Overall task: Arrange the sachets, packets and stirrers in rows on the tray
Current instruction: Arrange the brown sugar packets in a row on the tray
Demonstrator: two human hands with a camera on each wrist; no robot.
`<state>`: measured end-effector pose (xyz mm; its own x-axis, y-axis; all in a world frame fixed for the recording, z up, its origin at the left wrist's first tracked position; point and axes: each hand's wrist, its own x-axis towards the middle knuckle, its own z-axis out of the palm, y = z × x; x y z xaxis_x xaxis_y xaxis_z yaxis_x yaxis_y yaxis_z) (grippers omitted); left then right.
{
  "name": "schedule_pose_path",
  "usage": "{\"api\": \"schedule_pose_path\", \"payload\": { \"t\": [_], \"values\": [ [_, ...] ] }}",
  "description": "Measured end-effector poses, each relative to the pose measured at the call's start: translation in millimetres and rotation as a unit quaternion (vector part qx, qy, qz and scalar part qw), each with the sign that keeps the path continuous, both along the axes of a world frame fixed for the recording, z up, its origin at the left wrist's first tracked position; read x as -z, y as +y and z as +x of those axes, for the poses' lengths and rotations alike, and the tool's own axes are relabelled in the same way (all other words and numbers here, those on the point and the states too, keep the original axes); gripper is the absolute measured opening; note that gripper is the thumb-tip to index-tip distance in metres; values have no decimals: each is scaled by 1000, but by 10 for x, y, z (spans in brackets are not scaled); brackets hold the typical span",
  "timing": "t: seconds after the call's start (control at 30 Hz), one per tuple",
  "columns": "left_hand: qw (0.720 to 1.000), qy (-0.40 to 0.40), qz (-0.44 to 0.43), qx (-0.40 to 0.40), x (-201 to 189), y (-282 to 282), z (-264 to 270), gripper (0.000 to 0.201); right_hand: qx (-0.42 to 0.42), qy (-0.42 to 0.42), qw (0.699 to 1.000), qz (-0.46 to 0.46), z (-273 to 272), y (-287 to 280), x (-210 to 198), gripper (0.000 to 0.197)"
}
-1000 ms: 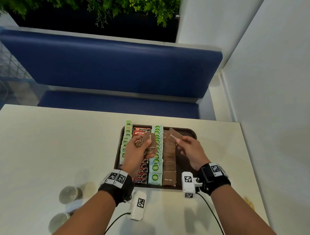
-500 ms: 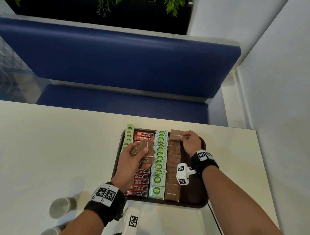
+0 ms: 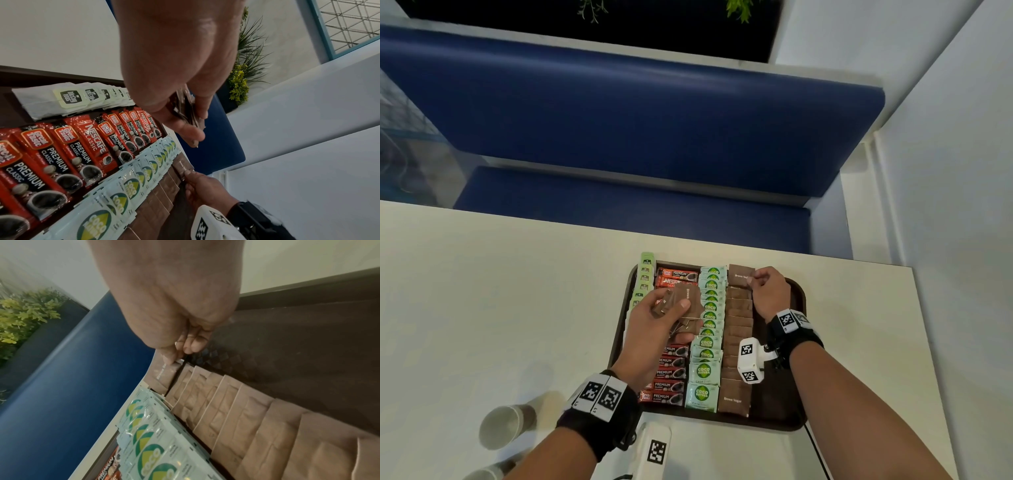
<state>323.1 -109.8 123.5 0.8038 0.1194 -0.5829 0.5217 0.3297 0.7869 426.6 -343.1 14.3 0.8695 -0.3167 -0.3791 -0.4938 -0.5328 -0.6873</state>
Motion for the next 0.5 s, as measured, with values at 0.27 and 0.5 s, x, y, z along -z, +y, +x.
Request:
{"api": "schedule_pose_path", "payload": {
  "t": [0.27, 0.5],
  "values": [
    [1000, 3, 1, -3, 23, 8, 7, 25, -2, 8, 1000, -4, -34, 18, -25, 8],
    [1000, 0, -6, -6, 38, 11, 26, 27, -7, 12, 1000, -8, -43, 4, -9, 19]
  ]
}}
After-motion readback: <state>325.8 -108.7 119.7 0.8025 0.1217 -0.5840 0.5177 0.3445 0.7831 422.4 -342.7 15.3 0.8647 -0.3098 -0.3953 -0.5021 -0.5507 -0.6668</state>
